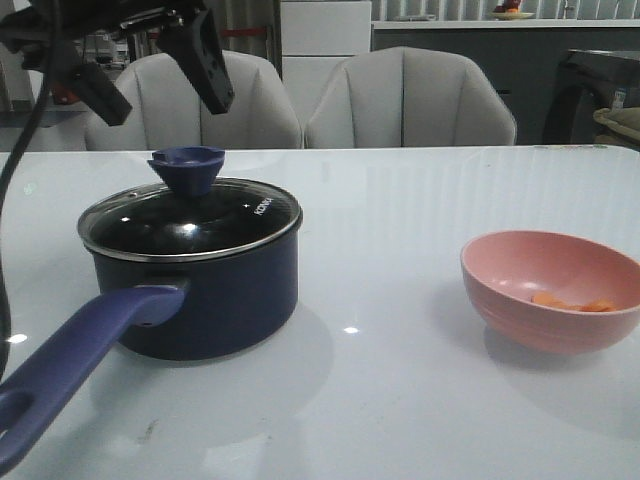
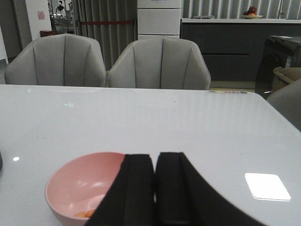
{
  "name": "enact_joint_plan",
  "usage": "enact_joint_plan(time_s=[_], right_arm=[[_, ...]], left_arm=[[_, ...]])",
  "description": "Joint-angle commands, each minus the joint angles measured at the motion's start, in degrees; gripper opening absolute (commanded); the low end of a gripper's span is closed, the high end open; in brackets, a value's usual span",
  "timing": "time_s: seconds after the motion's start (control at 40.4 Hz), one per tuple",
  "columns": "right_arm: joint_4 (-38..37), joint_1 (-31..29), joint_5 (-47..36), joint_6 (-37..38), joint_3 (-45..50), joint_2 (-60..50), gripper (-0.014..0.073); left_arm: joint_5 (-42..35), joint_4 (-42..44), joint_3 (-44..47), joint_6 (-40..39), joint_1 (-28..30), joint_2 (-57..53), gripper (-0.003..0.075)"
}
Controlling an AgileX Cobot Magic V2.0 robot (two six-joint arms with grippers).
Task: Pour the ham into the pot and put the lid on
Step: 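Lower the left gripper onto the purple lid knob and close it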
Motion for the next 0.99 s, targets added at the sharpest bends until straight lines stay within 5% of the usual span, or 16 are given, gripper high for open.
enact_joint_plan(time_s=[0.0,0.397,0.967], right_arm=[[-0.09,-0.32,-4.4,-0.39,0.59,-1.14,0.015],[-0.09,-0.32,-4.4,-0.39,0.59,-1.14,0.015],[-0.09,-0.25,-4.4,-0.39,0.59,-1.14,0.015]], left_arm=[[1.14,-0.95,-5.31,-1.95,-0.47,0.91,0.0701],[11.25,2.16,-14.13,-6.13,-1.36,9.06,0.0701],[14.37,6.87,-14.79,-12.44,-3.24,10.23,0.0701]])
